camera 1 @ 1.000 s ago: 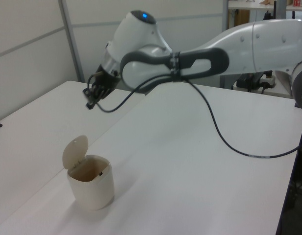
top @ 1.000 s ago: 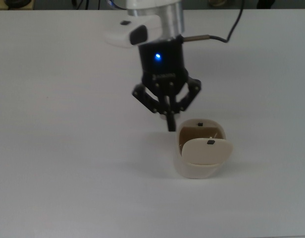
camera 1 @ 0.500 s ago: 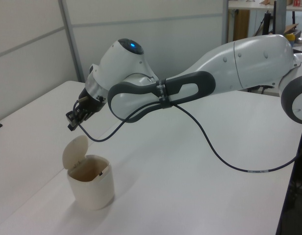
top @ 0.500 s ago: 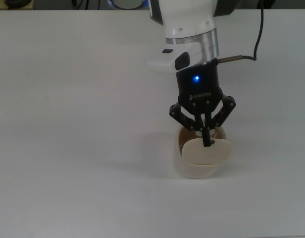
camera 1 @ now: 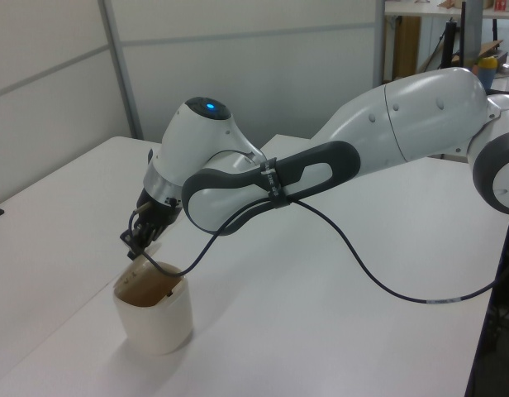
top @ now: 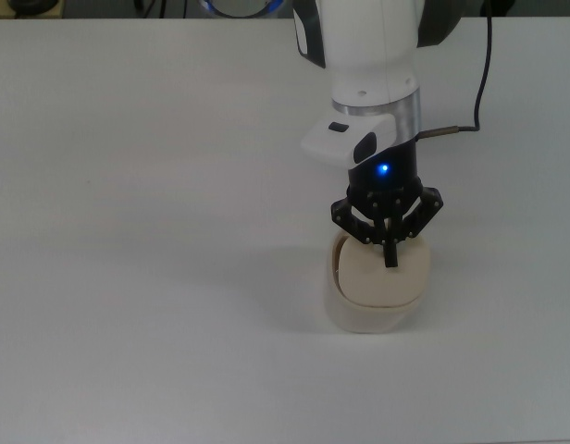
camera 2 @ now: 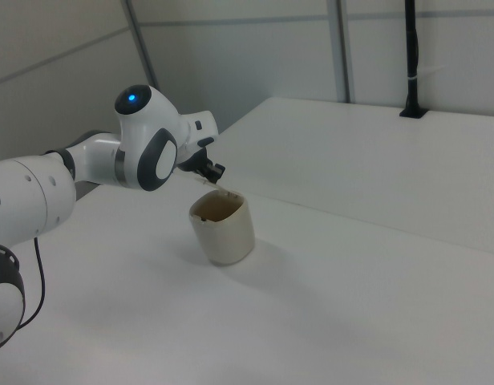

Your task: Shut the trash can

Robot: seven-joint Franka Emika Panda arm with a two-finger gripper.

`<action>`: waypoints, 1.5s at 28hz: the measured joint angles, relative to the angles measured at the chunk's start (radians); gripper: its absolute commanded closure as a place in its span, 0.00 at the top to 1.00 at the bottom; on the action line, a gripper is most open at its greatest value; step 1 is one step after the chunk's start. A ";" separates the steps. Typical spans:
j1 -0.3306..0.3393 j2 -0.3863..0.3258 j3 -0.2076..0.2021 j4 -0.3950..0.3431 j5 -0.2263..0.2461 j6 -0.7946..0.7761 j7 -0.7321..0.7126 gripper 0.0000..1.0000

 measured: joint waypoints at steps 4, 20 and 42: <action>0.000 0.000 0.000 0.001 -0.027 -0.090 0.000 0.03; 0.019 -0.004 0.000 -0.021 -0.096 -0.237 0.000 0.03; -0.076 -0.113 -0.021 0.007 -0.096 -0.453 0.001 0.38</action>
